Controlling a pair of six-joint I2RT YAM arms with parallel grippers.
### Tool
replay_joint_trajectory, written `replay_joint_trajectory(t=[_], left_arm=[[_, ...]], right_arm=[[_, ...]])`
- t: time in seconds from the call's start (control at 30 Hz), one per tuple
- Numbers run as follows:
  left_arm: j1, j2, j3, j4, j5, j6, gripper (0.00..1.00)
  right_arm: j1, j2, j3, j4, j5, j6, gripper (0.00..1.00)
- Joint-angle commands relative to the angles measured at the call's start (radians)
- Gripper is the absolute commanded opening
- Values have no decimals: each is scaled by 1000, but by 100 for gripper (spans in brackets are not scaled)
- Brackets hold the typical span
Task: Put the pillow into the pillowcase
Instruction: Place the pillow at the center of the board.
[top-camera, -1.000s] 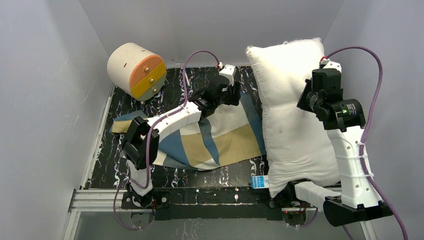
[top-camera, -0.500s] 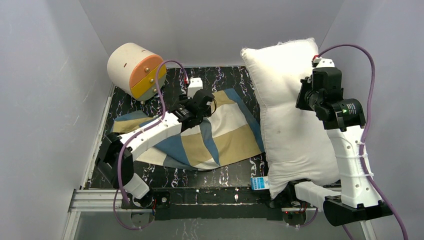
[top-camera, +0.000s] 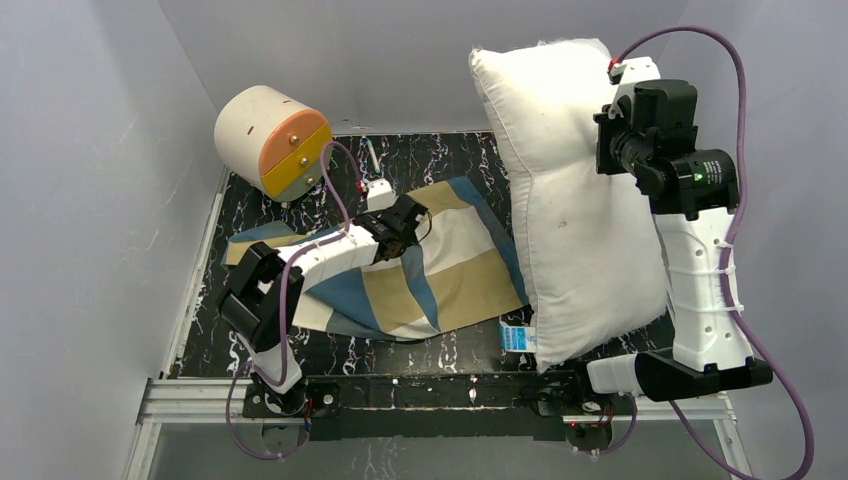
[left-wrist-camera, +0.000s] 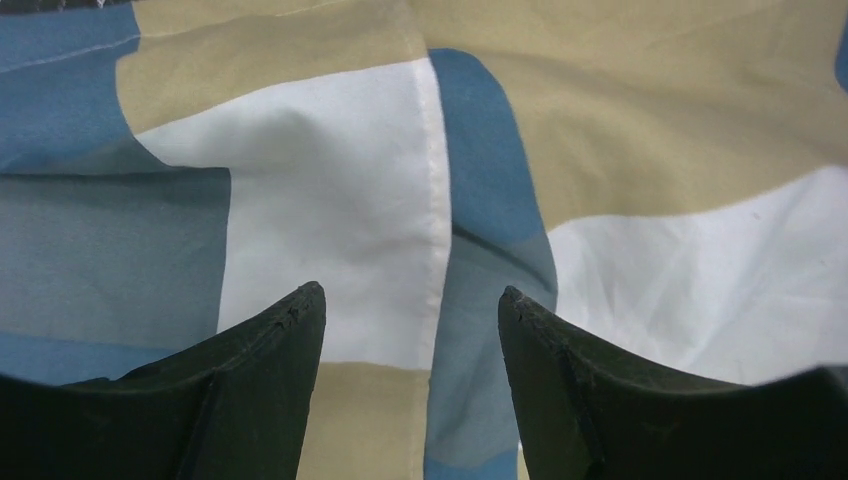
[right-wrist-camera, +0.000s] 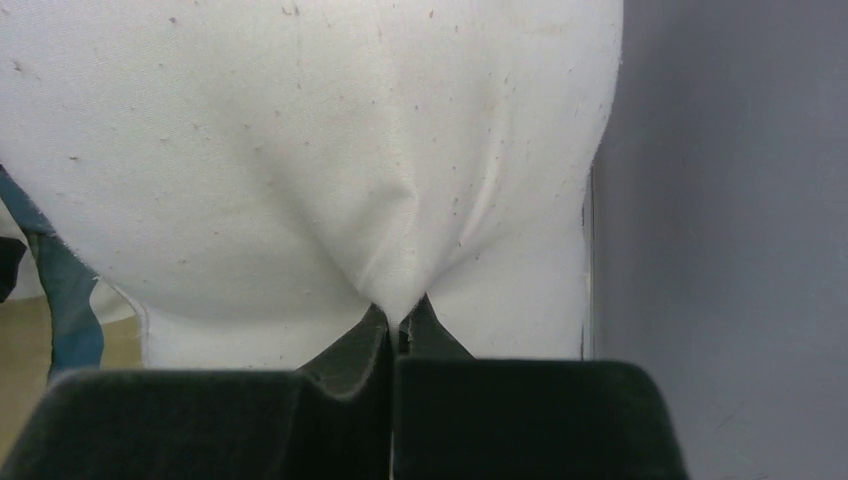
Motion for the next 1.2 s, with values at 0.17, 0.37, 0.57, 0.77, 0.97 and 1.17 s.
replay_joint_trajectory(t=[0.17, 0.37, 0.57, 0.77, 0.97, 1.17], left_arm=[[69, 99, -1, 71, 46, -71, 61], [70, 118, -18, 81, 45, -24, 32], [92, -8, -53, 101, 166, 203, 0], [191, -167, -111, 116, 450, 326, 0], [208, -246, -119, 74, 497, 383, 0], [208, -267, -140, 80, 569, 367, 0]], right_arm=[[3, 13, 125, 200, 125, -247, 1], [3, 28, 116, 233, 66, -332, 1], [9, -89, -134, 276, -156, -436, 1], [17, -150, -334, 199, -440, -504, 1], [62, -212, -458, 21, -591, -596, 1], [96, -250, -505, -61, -761, -534, 1]])
